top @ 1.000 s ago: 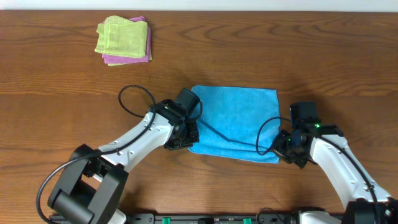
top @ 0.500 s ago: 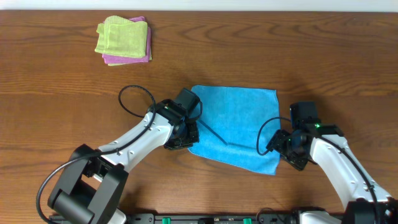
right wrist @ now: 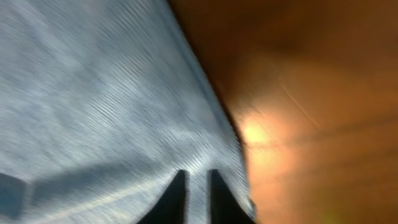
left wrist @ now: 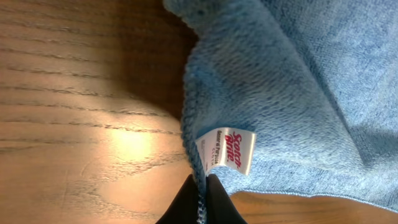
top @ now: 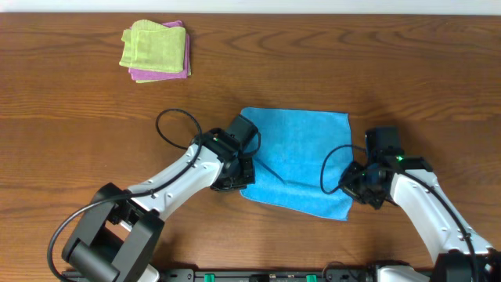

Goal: Fold the cloth

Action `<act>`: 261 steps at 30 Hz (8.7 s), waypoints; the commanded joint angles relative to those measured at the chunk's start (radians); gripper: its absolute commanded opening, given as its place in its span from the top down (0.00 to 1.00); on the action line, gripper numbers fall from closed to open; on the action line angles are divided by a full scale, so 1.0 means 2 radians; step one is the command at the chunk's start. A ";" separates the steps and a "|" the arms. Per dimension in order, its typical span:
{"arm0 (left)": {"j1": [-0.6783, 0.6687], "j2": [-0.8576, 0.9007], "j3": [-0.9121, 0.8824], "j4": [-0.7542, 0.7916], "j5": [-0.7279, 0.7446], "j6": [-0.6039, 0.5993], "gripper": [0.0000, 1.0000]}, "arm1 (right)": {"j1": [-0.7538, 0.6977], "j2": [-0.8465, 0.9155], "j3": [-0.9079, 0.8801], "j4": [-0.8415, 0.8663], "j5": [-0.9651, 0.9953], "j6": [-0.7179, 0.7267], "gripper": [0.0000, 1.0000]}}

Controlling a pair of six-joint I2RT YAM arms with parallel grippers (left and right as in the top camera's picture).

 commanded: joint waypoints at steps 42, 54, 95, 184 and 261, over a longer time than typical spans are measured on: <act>0.058 0.079 0.128 0.124 -0.022 0.154 0.00 | 0.004 0.099 0.018 0.250 -0.120 -0.164 0.99; 0.057 0.151 0.137 0.182 -0.009 0.132 0.07 | 0.004 0.104 0.066 0.259 -0.087 -0.190 0.99; 0.075 0.219 0.147 0.256 -0.094 0.115 0.09 | 0.004 0.214 0.066 0.417 -0.013 -0.232 0.99; 0.017 -0.062 0.029 -0.120 -0.092 0.130 0.05 | 0.046 -0.207 -0.123 0.108 -0.114 -0.150 0.01; -0.018 -0.011 -0.089 0.076 -0.068 -0.008 0.78 | 0.046 -0.060 -0.198 0.270 -0.056 -0.105 0.67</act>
